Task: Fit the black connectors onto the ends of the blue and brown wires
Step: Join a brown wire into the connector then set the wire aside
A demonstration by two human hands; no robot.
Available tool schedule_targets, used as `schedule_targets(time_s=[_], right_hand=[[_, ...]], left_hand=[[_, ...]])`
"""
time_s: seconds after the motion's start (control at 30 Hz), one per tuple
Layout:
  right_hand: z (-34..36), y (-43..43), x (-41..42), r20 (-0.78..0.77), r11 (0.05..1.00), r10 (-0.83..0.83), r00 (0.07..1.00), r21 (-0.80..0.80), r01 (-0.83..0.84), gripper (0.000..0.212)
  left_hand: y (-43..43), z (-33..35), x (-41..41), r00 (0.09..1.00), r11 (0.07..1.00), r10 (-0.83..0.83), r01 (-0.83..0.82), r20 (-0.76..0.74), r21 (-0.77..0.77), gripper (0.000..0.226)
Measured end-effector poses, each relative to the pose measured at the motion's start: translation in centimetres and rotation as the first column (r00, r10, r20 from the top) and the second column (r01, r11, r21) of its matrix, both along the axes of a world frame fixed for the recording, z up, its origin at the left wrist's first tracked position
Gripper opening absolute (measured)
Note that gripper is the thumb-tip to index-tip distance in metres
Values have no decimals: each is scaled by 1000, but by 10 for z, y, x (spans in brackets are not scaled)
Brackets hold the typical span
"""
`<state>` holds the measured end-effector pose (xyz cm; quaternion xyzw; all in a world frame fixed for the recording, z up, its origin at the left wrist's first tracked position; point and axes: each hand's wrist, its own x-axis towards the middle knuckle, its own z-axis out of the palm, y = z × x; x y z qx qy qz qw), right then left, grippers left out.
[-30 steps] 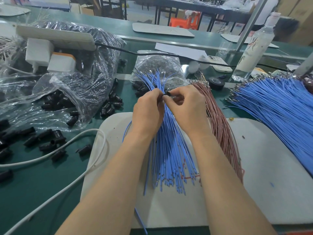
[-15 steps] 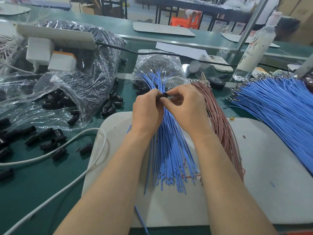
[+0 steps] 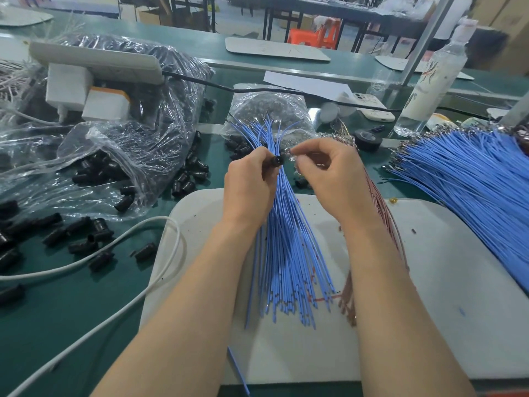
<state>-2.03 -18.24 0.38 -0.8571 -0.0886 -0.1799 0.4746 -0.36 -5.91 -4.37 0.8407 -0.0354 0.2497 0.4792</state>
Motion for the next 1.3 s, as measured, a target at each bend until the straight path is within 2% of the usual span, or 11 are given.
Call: schedule_targets(time_s=[0.1,0.3,0.7,1.17,1.3], right_hand=[[4,-1,-2,7,997,34,999,70,-34,12],[4,2,-3,-1,997,67,998,33,-67,11],[-1,10,-4,104,986,54,993,-163,-37,11],[-6,12,2,126,965,10,992,-261,24,14],[-7,13,3,96,985,-6,995,-170,22,14]], left_hand=[[-1,-1,1,1000,1000,-2,2,-26,-2,6],[-1,1,0,999,1000,4,-4,-36,3,7],[-1,4,-3,993,994,65,-56,-98,94,11],[-2,8,-7,986,952,97,-53,-134,302,19],[-2,8,-7,984,961,115,-74,-140,266,18]])
